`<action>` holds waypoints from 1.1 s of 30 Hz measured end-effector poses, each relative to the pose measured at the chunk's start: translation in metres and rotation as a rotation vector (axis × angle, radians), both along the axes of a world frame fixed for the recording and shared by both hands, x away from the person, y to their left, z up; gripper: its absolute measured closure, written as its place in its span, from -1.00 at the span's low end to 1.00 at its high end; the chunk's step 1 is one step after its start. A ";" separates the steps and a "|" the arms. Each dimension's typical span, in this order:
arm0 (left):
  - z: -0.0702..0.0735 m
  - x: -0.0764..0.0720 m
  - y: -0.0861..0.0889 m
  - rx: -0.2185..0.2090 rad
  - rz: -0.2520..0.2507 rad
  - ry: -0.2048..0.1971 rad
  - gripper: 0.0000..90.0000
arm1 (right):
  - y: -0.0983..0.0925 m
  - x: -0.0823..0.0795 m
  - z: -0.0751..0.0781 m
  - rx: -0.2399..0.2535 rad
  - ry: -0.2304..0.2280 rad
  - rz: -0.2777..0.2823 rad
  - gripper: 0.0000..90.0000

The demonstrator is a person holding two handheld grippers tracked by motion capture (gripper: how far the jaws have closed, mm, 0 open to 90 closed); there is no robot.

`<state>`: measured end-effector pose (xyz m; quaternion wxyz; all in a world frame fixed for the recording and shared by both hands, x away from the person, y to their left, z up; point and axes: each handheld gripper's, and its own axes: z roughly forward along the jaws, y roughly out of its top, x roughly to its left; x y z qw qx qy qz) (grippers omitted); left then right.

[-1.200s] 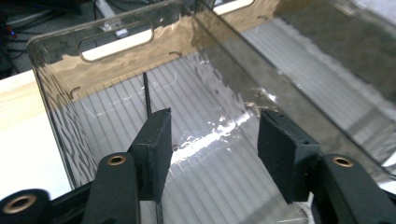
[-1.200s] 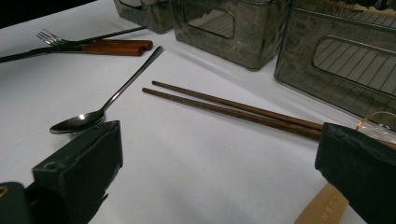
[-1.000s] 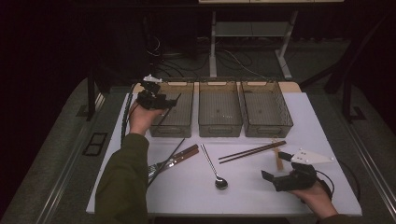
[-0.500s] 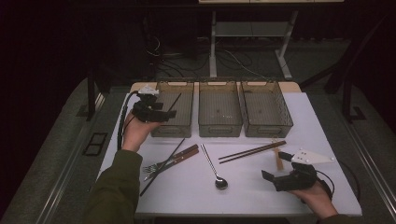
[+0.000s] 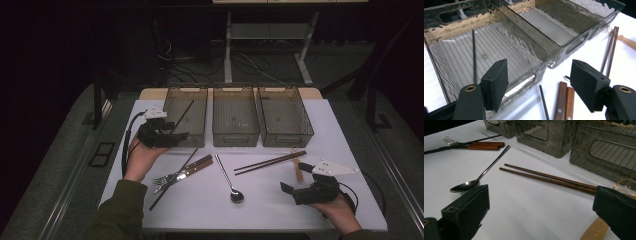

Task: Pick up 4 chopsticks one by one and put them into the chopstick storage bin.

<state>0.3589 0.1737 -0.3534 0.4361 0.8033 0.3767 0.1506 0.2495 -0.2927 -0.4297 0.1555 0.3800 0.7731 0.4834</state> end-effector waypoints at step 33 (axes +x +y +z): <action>-0.071 -0.066 0.018 0.061 -0.049 0.135 0.78 | 0.003 0.000 -0.002 -0.031 0.001 0.013 -0.98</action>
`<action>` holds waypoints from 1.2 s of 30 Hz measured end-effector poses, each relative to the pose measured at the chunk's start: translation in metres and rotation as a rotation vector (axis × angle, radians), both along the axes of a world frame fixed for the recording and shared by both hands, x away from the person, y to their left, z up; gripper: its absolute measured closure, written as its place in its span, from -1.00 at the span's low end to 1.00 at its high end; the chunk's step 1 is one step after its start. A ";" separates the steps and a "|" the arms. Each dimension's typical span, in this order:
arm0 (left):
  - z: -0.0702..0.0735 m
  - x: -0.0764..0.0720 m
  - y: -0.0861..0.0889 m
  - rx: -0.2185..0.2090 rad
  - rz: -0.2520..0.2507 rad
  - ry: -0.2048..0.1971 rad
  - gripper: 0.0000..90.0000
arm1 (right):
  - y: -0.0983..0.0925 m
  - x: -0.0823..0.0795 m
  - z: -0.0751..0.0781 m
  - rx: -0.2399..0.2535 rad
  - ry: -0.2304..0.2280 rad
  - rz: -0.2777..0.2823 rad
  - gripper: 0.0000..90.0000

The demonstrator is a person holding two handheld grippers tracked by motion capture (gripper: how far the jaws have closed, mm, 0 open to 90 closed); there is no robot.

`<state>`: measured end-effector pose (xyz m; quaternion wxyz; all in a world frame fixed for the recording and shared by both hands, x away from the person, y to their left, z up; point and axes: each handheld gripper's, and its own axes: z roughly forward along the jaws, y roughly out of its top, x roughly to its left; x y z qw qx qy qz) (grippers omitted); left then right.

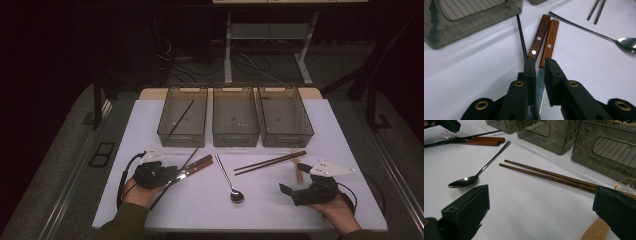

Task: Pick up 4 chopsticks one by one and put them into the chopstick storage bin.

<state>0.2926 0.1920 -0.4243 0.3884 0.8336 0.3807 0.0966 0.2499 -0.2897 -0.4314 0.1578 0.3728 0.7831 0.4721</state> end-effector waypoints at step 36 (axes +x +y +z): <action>-0.012 0.005 -0.004 0.072 0.046 0.055 0.89 | 0.000 0.000 0.000 0.000 -0.001 0.003 -0.98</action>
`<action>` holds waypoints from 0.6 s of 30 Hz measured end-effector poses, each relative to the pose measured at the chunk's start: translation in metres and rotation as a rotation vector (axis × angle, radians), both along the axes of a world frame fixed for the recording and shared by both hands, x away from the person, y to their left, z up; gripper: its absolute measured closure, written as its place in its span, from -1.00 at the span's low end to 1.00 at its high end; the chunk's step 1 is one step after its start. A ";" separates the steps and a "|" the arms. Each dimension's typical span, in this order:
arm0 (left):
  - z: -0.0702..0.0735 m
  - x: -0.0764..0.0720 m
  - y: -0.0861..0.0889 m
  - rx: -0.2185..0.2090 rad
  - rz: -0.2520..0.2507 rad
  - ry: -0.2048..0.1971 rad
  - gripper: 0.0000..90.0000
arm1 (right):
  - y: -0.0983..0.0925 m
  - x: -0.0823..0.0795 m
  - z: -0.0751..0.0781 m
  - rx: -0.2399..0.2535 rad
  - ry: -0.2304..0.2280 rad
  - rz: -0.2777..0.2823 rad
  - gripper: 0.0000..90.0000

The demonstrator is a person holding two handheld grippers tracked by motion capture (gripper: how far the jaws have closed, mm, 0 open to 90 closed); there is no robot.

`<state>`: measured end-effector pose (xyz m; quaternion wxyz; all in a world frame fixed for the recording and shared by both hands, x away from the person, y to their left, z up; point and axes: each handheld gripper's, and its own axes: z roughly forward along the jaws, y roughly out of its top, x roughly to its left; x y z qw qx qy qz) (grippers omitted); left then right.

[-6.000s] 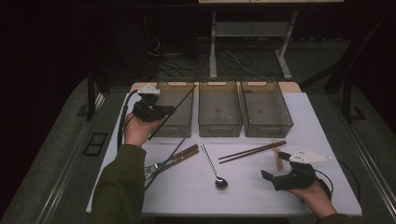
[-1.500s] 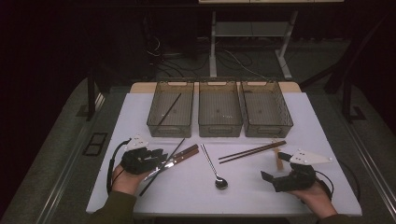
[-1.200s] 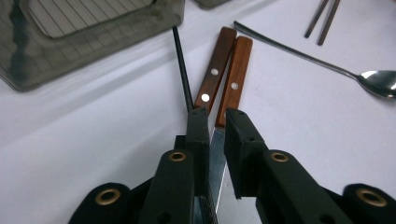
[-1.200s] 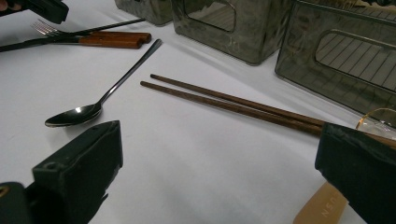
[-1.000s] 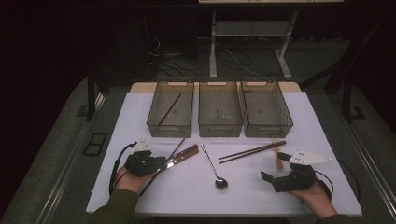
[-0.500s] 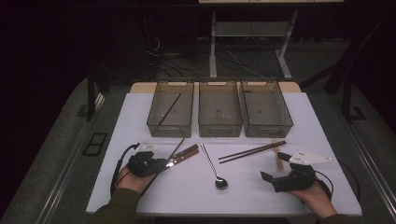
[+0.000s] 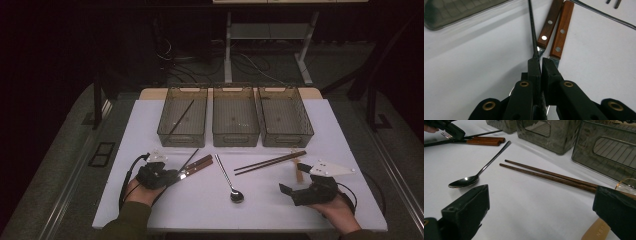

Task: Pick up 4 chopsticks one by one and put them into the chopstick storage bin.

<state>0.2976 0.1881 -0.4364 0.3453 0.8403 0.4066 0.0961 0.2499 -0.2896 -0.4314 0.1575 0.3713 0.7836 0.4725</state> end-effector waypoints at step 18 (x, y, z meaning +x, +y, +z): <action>0.008 -0.002 0.002 -0.009 0.022 -0.026 0.90 | 0.000 0.000 0.000 -0.001 -0.001 0.000 -0.98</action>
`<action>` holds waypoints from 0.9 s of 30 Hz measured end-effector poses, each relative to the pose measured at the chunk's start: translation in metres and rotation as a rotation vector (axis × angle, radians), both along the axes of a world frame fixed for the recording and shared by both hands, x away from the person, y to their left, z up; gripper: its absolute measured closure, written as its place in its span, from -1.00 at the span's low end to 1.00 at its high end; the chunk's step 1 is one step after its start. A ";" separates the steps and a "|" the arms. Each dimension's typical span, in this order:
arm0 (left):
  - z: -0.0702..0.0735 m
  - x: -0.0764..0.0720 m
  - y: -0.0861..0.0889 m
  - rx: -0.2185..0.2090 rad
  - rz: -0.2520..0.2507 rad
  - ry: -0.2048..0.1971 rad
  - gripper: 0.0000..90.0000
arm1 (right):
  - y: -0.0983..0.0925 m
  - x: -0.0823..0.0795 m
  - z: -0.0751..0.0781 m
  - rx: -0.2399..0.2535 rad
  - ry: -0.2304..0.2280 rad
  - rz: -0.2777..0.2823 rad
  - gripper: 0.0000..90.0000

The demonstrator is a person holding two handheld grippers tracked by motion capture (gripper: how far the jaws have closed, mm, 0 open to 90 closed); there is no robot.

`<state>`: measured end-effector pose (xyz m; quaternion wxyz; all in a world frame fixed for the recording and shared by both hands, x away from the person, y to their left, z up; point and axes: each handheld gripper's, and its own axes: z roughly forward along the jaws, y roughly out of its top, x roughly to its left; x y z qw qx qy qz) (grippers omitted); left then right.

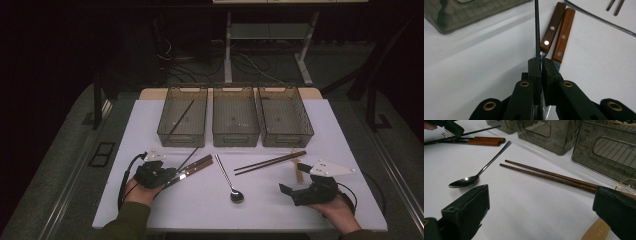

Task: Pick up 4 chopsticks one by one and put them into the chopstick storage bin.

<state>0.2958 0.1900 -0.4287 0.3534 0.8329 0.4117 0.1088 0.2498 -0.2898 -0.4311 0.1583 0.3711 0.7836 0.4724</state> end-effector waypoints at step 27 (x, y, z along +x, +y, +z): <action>0.018 0.001 -0.006 -0.039 -0.021 0.011 0.91 | 0.000 0.000 0.000 0.000 0.002 0.000 -0.98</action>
